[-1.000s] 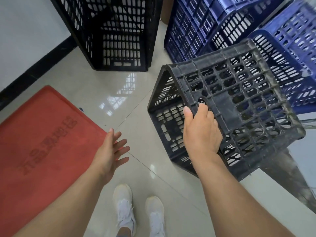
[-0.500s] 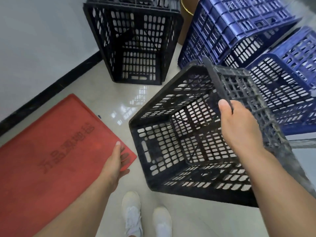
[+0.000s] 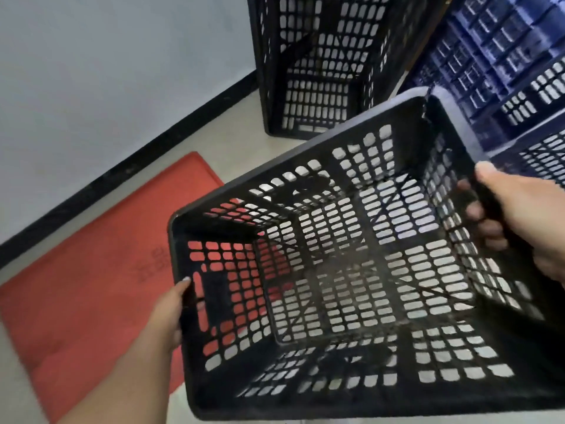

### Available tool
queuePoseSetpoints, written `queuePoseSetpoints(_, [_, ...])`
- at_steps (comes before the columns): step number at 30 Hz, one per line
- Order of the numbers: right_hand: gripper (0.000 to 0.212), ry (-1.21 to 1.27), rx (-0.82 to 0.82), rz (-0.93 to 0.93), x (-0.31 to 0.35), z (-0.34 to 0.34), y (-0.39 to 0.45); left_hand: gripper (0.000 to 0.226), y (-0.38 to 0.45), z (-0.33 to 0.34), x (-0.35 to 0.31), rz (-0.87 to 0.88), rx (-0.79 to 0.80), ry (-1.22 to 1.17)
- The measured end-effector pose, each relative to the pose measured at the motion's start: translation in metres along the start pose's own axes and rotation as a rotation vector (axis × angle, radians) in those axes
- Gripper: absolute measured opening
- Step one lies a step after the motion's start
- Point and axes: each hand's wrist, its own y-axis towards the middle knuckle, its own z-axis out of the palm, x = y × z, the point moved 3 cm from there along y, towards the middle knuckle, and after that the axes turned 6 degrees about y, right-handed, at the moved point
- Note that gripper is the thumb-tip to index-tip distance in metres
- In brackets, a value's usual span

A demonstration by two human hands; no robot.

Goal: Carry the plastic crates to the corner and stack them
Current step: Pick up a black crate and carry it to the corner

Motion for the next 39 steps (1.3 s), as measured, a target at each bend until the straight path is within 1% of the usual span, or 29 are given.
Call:
queuePoseSetpoints(2, [0.037,-0.027,-0.015,-0.005,-0.002,0.011,0.002,0.015,0.002,-0.016,-0.001,-0.005,-0.025,0.01])
queuePoseSetpoints(3, [0.038,-0.047,-0.027,-0.006,-0.004,0.014,0.004,0.013,0.002,-0.024,-0.001,0.011,-0.03,0.024])
queuePoseSetpoints(6, [0.038,-0.107,-0.035,-0.008,-0.003,0.026,0.004,0.019,-0.007,-0.044,-0.004,0.068,-0.02,0.032])
queuePoseSetpoints(10, [0.036,-0.145,0.004,-0.032,0.011,0.043,-0.011,0.015,-0.034,-0.086,-0.007,0.094,-0.008,-0.04])
queuePoseSetpoints(14, [0.04,-0.258,0.038,-0.064,0.033,0.065,-0.033,0.01,-0.075,-0.132,0.003,0.08,0.036,-0.193])
queuePoseSetpoints(18, [0.044,-0.346,0.078,-0.096,0.053,0.105,-0.066,0.022,-0.117,-0.183,0.023,0.114,0.022,-0.379])
queuePoseSetpoints(22, [0.035,-0.405,0.169,-0.163,0.063,0.166,-0.106,0.039,-0.141,-0.245,0.063,0.127,-0.067,-0.522])
queuePoseSetpoints(26, [0.041,-0.48,0.261,-0.207,0.059,0.235,-0.147,0.04,-0.155,-0.308,0.112,0.094,-0.134,-0.636])
queuePoseSetpoints(29, [0.04,-0.556,0.349,-0.253,0.054,0.294,-0.185,0.04,-0.164,-0.356,0.147,0.075,-0.202,-0.693])
queuePoseSetpoints(32, [0.04,-0.632,0.407,-0.303,0.046,0.353,-0.231,0.04,-0.17,-0.405,0.182,0.053,-0.245,-0.761])
queuePoseSetpoints(39, [0.04,-0.8,0.523,-0.395,0.012,0.5,-0.349,0.043,-0.182,-0.521,0.277,-0.038,-0.414,-0.927])
